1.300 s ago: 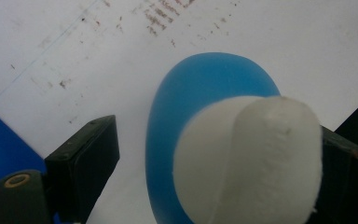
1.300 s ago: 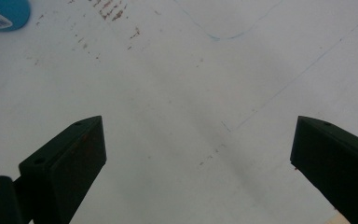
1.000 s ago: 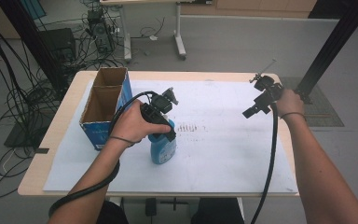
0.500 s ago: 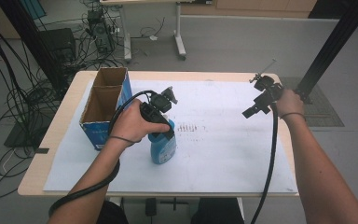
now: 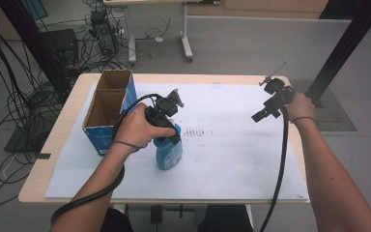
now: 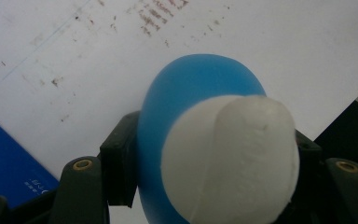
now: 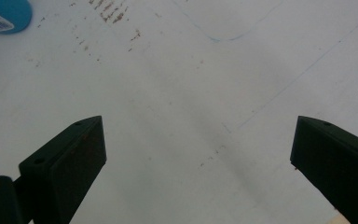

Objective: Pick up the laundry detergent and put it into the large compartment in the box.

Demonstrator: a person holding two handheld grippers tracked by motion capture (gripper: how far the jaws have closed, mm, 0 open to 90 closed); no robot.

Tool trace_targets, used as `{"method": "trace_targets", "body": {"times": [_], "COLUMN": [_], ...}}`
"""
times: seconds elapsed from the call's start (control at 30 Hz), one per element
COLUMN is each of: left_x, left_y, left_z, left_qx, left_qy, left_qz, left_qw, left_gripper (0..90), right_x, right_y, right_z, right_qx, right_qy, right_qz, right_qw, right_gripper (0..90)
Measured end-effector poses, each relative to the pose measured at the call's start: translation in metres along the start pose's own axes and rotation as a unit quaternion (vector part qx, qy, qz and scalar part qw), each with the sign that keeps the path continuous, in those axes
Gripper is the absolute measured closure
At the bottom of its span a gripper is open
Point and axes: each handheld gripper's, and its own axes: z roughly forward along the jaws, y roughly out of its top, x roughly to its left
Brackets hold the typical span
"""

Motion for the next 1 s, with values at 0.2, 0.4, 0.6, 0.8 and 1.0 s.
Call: {"method": "trace_targets", "body": {"times": [0.2, 0.4, 0.6, 0.8, 1.0], "left_x": [-0.0005, -0.0003, 0.0004, 0.0002, 0.0009], "left_y": [0.0, 0.0, -0.0004, -0.0002, -0.0008], "left_z": [0.0, 0.0, 0.0001, 0.0001, -0.0001], "left_qx": [0.001, 0.001, 0.0, 0.0, -0.002], "left_qy": [0.001, 0.001, -0.003, -0.002, -0.001], "left_qz": [-0.002, -0.002, -0.005, -0.003, -0.003], "left_qw": [1.0, 1.0, 1.0, 1.0, 1.0], "left_gripper": [37.1, 37.2, 37.1, 37.2, 37.1], "right_x": [-0.0005, -0.0006, -0.0004, 0.0, -0.0008], "right_y": [0.0, -0.0005, 0.0003, 0.0008, 0.0007], "right_z": [-0.0003, -0.0003, 0.0002, 0.0004, 0.0005], "right_qx": [0.0, -0.003, -0.001, -0.001, 0.001], "right_qy": [-0.002, -0.001, -0.001, -0.002, -0.002], "right_qz": [-0.003, 0.002, 0.001, 0.001, -0.001], "right_qw": [1.0, 1.0, 1.0, 1.0, 1.0], "right_gripper": [3.1, 3.1, 3.1, 3.1, 3.2]}}
